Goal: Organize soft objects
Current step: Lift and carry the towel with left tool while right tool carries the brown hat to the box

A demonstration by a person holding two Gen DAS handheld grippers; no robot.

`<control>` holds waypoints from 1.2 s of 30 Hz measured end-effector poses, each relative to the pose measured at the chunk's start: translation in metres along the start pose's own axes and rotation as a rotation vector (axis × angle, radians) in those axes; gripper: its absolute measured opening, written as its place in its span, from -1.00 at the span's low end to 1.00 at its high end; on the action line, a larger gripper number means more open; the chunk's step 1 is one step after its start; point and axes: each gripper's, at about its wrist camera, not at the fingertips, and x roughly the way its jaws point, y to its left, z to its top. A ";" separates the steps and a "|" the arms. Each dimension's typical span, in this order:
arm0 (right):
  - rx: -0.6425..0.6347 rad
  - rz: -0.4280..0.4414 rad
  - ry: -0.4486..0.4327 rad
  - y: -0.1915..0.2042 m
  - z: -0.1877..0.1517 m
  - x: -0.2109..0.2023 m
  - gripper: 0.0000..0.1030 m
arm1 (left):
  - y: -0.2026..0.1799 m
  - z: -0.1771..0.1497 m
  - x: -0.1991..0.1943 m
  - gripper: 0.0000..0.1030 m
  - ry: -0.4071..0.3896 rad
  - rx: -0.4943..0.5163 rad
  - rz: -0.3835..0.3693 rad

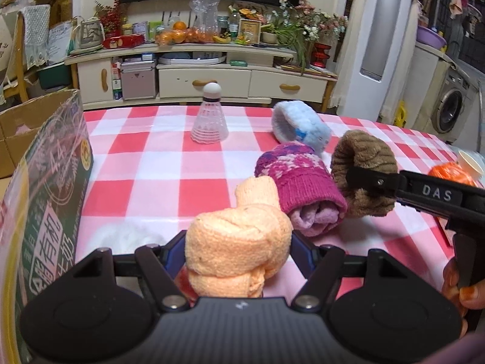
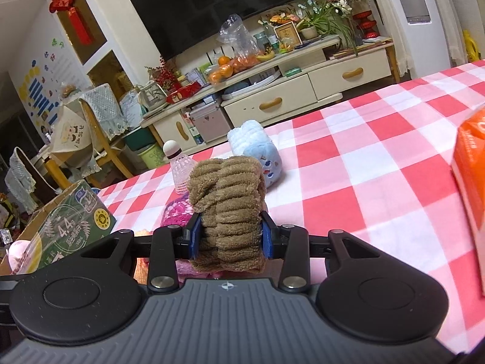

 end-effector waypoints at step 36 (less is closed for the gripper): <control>-0.094 -0.079 -0.052 0.026 -0.022 -0.035 -0.14 | 0.029 -0.007 -0.093 0.35 -0.167 -0.082 -0.189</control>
